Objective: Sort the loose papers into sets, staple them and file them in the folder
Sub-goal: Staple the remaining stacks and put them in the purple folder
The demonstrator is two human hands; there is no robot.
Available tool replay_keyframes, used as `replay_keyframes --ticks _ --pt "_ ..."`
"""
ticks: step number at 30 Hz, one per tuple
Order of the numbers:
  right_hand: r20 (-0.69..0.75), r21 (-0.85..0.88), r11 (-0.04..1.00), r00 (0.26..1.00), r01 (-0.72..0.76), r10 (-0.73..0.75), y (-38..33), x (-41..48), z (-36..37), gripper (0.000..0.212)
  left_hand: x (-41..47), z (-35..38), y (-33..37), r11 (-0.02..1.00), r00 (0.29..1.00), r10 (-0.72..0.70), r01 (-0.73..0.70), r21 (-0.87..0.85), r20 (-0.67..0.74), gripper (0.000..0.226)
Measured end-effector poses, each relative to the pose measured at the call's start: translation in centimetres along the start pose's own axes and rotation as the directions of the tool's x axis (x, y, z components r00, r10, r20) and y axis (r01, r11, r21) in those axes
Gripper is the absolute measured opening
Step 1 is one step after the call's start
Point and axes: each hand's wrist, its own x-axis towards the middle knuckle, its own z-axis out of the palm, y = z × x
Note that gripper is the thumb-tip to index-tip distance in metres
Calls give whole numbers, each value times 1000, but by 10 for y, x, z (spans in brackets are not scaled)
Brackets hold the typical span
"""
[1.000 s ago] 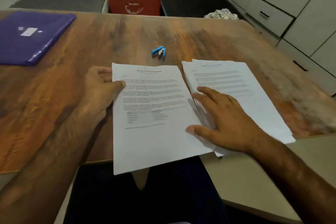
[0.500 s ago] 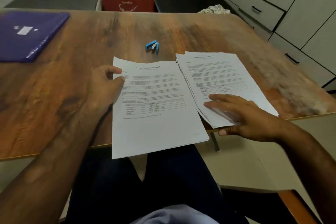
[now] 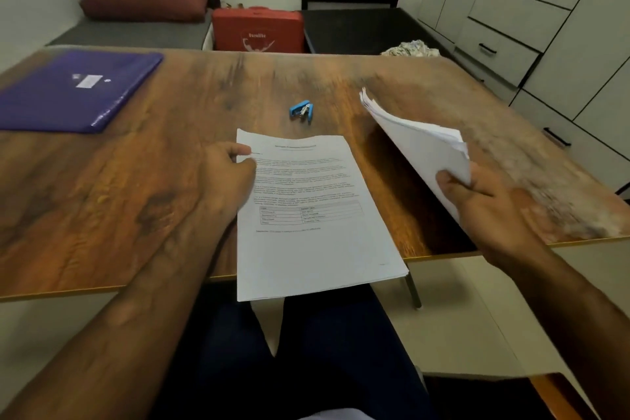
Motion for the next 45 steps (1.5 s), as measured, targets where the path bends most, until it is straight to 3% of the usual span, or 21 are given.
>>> replay_keyframes --ticks 3,5,7,9,11,12,14,15,16,17,19,21,23,25,27,28,31,35,38,41,45 --pt "165 -15 997 984 77 -73 -24 -7 16 16 -7 20 14 1000 1000 10 -10 -11 16 21" --pt "276 -108 945 923 308 -269 -35 -15 31 26 -11 32 25 985 998 -9 19 -172 58 18" --pt "414 -210 858 837 470 -357 -32 -24 51 40 -14 39 36 908 976 -83 158 -387 203 31" --pt "561 -336 754 763 565 -321 -19 -28 74 52 -12 41 40 823 930 -114 285 -491 349 31" --pt "684 -463 605 695 647 -220 -13 -31 84 62 -10 37 39 817 910 -170 345 -463 379 10" --pt "746 -477 559 648 679 -151 -15 -31 83 70 -9 35 38 816 896 -215 384 -433 389 22" --pt "813 -443 645 582 623 -3 -22 -24 68 89 -10 34 35 819 876 -224 407 -405 427 33" --pt "811 -400 743 585 536 14 -29 -20 60 95 -10 32 35 829 879 -206 390 -401 430 35" --pt "774 -349 827 633 441 -12 -28 -11 52 96 -10 31 34 837 886 -175 363 -409 429 36" --pt "690 -303 870 719 389 -81 -30 -1 49 93 -9 28 35 843 900 -141 328 -427 412 36" --pt "388 -285 913 906 292 -169 -23 27 48 86 -8 18 38 851 930 -72 246 -465 361 36" --pt "146 -208 978 989 20 10 -30 53 50 97 -6 2 46 846 941 30 156 -509 337 36" --pt "191 14 980 963 -197 191 -34 77 49 108 -5 -17 57 826 942 145 52 -561 301 37" --pt "452 367 887 887 -280 92 -47 87 53 80 -6 -35 69 787 926 244 -15 -617 288 40" --pt "489 549 804 868 -230 -85 -67 85 64 43 -7 -49 83 751 919 276 -24 -660 280 35" --pt "437 570 806 889 -158 -135 -78 87 69 38 -6 -55 91 740 923 263 -6 -673 281 32" --pt "283 552 833 930 43 -236 -120 103 78 38 6 -75 118 718 936 261 -26 -695 235 32" --pt "279 578 804 892 141 -357 -157 121 77 39 26 -98 147 743 932 348 -213 -634 95 44" --pt "366 548 832 870 85 -330 -138 127 87 45 31 -101 123 807 940 316 -197 -557 125 44" --pt "427 485 874 875 -11 -226 -101 128 103 49 23 -93 89 875 951 203 -70 -480 232 30" --pt "391 506 862 894 -11 -218 -83 126 110 57 15 -76 72 882 966 185 -81 -464 182 34"
